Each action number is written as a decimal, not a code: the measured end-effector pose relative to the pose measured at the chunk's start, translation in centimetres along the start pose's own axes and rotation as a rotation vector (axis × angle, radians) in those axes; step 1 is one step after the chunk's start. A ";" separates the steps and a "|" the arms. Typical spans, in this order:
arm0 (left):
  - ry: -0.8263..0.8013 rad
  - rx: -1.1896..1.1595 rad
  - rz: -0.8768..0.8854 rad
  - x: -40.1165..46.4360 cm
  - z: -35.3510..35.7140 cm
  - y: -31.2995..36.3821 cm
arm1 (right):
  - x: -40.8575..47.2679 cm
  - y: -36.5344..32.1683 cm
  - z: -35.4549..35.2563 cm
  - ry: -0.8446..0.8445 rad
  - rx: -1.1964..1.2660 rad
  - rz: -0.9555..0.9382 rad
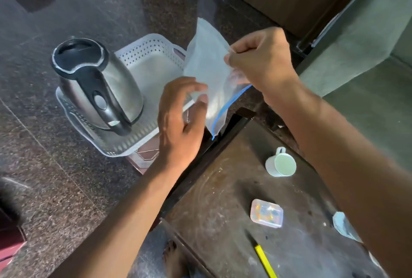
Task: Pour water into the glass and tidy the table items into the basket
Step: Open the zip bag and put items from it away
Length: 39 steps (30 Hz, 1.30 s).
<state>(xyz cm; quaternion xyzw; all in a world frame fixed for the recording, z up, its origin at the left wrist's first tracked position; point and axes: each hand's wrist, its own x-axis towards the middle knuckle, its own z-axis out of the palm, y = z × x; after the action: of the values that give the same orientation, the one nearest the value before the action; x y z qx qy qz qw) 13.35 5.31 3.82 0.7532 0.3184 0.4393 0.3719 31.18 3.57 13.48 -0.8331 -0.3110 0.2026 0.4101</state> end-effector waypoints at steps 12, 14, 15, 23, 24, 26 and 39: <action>-0.209 -0.622 -0.690 -4.6 7.7 4.5 | -9.3 5.1 -15.3 -0.197 -0.006 0.000; -0.352 -0.714 -0.740 -6.4 9.0 5.1 | -10.9 6.6 -18.2 -0.174 0.021 0.006; -0.436 -0.770 -0.741 -7.4 9.6 5.5 | -11.8 7.5 -19.5 -0.139 0.038 0.008; -0.607 -1.018 -0.852 -14.7 17.2 11.3 | -20.0 17.1 -28.1 0.318 0.220 0.079; -0.600 -1.016 -0.862 -15.5 18.2 12.2 | -21.4 18.4 -29.0 0.334 0.203 0.083; -0.575 -1.007 -0.917 -16.9 19.9 13.8 | -24.1 21.1 -30.7 0.322 0.158 0.077; -0.806 -0.975 -0.982 -23.8 28.0 19.4 | -37.0 32.6 -35.2 0.645 0.023 0.315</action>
<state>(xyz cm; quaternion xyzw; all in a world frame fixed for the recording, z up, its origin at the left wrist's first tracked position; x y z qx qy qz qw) 31.67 -31.84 0.52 0.3802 0.2268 0.0090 0.8966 36.68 -56.74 10.64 -0.8871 -0.0309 -0.0065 0.4604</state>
